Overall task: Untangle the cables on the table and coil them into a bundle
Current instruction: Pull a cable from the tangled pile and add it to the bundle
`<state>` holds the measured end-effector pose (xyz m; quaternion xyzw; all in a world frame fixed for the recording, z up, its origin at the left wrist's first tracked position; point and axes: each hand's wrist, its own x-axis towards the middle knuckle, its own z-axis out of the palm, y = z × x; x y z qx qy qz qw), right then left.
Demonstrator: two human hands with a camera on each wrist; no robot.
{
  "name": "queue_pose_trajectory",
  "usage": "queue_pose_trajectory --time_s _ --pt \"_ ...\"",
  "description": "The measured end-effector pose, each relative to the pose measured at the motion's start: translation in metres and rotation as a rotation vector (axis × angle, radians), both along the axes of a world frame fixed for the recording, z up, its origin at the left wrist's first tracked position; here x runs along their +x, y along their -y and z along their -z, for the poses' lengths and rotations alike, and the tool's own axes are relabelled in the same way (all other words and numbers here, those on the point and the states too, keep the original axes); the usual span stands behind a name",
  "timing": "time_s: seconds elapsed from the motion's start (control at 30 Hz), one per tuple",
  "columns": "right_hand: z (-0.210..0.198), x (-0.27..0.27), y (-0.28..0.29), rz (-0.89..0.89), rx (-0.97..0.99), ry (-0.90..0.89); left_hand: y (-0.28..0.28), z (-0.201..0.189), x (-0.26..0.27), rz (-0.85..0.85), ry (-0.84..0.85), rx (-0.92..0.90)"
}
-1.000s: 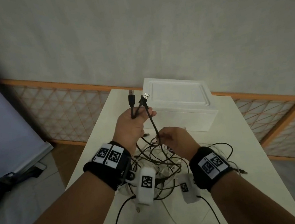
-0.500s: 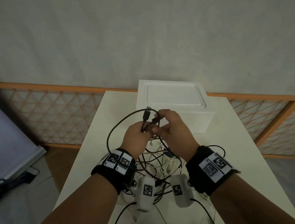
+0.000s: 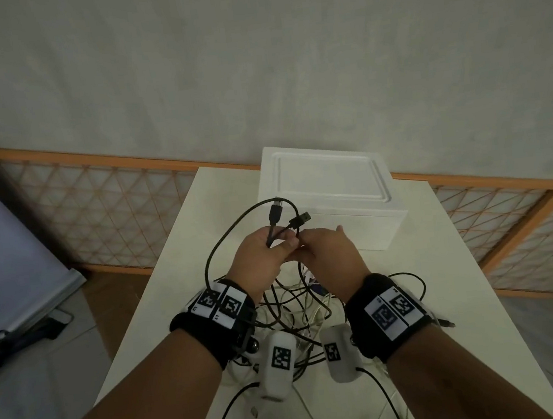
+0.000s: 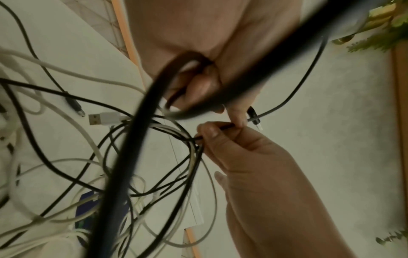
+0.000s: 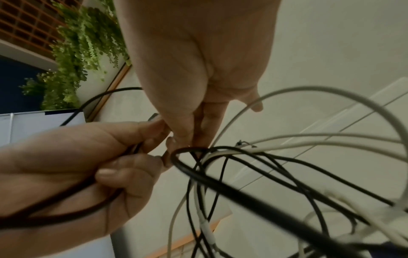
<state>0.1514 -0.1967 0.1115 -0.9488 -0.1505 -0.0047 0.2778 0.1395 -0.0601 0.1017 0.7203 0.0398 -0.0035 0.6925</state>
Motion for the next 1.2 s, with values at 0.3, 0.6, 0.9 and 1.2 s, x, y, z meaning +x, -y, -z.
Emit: queue_pose_trajectory --time_s 0.3,0.6,0.9,1.2 --pt "-0.005 0.004 0.0 -0.007 0.228 -0.003 -0.006 0.021 -0.005 0.103 -0.115 -0.125" --pt "0.002 -0.01 -0.006 -0.009 0.345 0.057 -0.005 0.013 0.007 -0.082 0.099 0.158" --pt "0.014 0.002 0.003 -0.095 0.023 0.242 -0.011 0.01 0.009 -0.045 0.03 -0.014" --pt "0.016 0.0 -0.01 0.019 -0.001 0.452 -0.004 0.009 0.007 -0.095 -0.004 -0.222"
